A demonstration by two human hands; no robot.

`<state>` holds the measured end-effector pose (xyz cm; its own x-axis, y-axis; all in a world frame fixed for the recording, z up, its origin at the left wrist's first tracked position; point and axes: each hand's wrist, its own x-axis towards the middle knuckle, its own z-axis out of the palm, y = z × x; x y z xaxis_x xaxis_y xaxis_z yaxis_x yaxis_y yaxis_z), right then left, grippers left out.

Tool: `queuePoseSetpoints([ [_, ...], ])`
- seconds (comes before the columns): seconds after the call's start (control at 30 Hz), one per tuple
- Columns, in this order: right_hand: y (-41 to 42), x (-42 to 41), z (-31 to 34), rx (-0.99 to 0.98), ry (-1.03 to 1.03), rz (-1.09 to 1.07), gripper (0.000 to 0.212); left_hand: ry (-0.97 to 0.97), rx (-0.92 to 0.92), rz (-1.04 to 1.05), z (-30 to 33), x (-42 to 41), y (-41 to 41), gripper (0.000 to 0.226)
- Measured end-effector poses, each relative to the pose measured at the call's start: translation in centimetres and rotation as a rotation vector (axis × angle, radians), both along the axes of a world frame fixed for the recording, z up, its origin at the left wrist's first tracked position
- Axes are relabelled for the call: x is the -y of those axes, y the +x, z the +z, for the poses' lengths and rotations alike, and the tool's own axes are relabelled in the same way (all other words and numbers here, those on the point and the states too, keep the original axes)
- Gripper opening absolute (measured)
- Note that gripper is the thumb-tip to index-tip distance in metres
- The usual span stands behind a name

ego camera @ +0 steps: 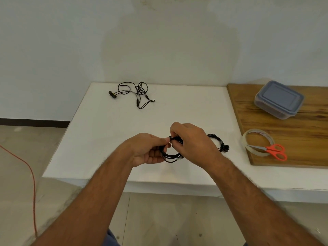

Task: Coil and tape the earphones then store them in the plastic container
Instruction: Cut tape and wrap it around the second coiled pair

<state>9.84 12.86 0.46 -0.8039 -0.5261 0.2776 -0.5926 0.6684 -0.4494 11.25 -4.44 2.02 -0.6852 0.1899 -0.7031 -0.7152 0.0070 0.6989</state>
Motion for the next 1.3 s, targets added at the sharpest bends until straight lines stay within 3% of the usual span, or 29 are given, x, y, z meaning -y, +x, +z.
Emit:
queuePoseSetpoints([
  [0.2,0.1,0.3,0.0,-0.089,-0.009,-0.009,0.015,0.015,-0.005,0.006,0.1,0.3,-0.1,0.017],
  [0.43,0.0,0.3,0.0,-0.061,-0.031,-0.016,0.016,0.064,-0.002,0.045,0.0,0.0,-0.1,0.013],
  [0.87,-0.2,-0.4,-0.2,0.136,-0.079,-0.039,0.022,-0.091,-0.154,0.079,-0.3,-0.8,0.3,0.010],
  [1.17,-0.4,-1.2,0.1,0.419,-0.200,-0.101,0.007,-0.278,-0.298,0.037,-0.8,-1.1,0.5,0.012],
  [1.3,-0.6,-1.3,0.2,0.516,-0.241,-0.143,0.012,-0.333,-0.347,-0.026,-0.9,-1.5,0.7,0.012],
])
